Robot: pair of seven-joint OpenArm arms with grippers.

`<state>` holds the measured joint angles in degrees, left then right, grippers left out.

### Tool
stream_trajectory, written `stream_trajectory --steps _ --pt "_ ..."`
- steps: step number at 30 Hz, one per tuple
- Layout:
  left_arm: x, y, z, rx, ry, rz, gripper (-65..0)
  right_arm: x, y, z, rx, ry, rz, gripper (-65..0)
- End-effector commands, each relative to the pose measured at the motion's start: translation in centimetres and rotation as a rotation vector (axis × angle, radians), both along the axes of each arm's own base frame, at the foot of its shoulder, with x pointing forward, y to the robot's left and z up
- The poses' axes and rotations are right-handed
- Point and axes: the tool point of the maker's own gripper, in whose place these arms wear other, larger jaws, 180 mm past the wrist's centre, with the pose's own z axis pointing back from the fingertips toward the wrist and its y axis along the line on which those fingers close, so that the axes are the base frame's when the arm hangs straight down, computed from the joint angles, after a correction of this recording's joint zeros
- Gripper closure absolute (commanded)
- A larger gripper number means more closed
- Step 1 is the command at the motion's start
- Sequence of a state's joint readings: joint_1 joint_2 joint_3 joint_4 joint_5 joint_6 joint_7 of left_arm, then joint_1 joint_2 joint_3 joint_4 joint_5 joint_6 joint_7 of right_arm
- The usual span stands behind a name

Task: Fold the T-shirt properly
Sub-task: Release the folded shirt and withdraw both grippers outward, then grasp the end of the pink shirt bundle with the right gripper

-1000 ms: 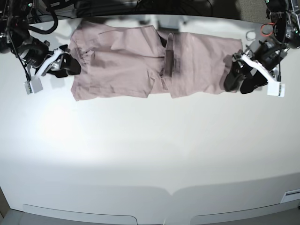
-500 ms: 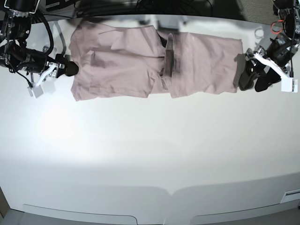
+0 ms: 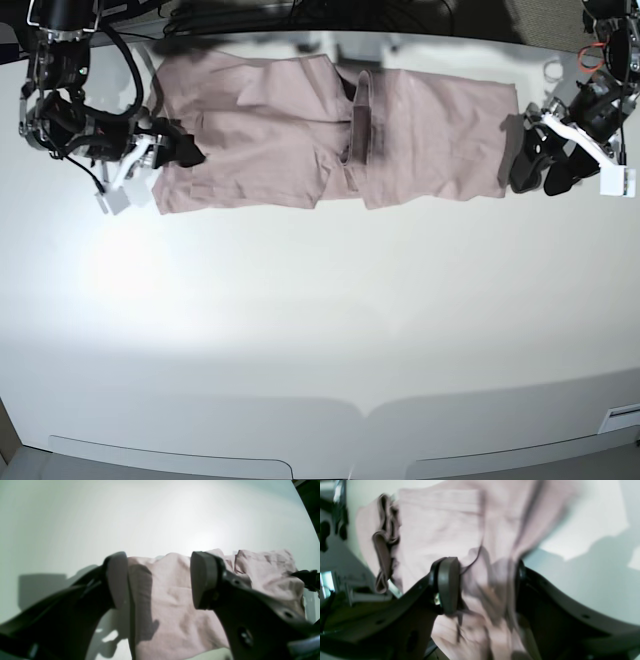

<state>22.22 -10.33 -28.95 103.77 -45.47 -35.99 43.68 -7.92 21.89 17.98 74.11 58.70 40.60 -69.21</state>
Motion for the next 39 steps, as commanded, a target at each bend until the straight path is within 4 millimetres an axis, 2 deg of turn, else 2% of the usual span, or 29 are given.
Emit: stream_trajectory --steps 1,6,7,9,13,14,17,20,24,26,29,33,36,39 --pt "0.5 0.1 1.3 0.0 -0.048 -0.004 -38.6 -1.6 0.0 -1.0 -0.045 0.068 0.049 -30.5" --pt "0.4 0.1 1.2 0.001 -0.045 -0.005 -38.6 -2.3 1.9 -1.6 -0.027 0.09 0.107 -30.3" --pt "0.4 0.1 1.2 0.001 -0.044 -0.005 -38.6 -2.4 2.1 -1.6 -0.026 0.092 0.114 -28.3" --pt "0.4 0.1 1.1 0.003 -0.037 -0.009 -38.6 -2.3 2.3 -1.6 -0.024 0.089 0.115 -20.7" --pt "0.2 0.0 0.9 0.006 -0.023 -0.016 -38.6 -1.4 2.1 -1.4 -0.02 0.049 0.084 -1.2" --pt "0.2 0.0 0.8 0.007 -0.02 -0.017 -38.6 -1.0 1.9 -1.3 -0.022 0.031 0.07 0.0" --pt "0.1 0.0 0.7 0.016 -0.014 -0.018 -38.6 0.0 0.4 -0.7 -0.047 -0.012 0.033 0.0" --pt "-0.1 0.4 0.0 0.064 0.008 -0.02 -38.6 1.2 -2.2 0.6 -0.094 -0.059 -0.003 0.0" --pt "-0.2 0.7 -0.5 0.102 0.026 -0.022 -38.6 3.0 -5.4 3.9 -0.149 -0.155 -0.053 0.0" --pt "-0.2 0.7 -0.4 0.101 0.025 -0.022 -38.4 3.6 -5.5 5.8 -0.14 -0.199 -0.05 0.0" --pt "-0.2 0.7 -0.4 0.101 0.025 -0.022 -38.3 3.8 -3.6 8.6 -0.084 -0.259 0.014 0.0" --pt "-0.4 0.2 -0.3 0.108 0.007 -0.062 -38.2 4.1 1.2 11.7 0.018 -0.367 0.072 0.0" --pt "-0.4 0.0 -0.2 0.11 0.0 -0.078 -38.2 4.3 4.7 13.2 0.076 -0.434 0.075 0.0" --pt "-0.4 0.0 -0.2 0.111 0.001 -0.078 -38.2 4.1 7.7 13.8 0.114 -0.467 0.076 0.0"
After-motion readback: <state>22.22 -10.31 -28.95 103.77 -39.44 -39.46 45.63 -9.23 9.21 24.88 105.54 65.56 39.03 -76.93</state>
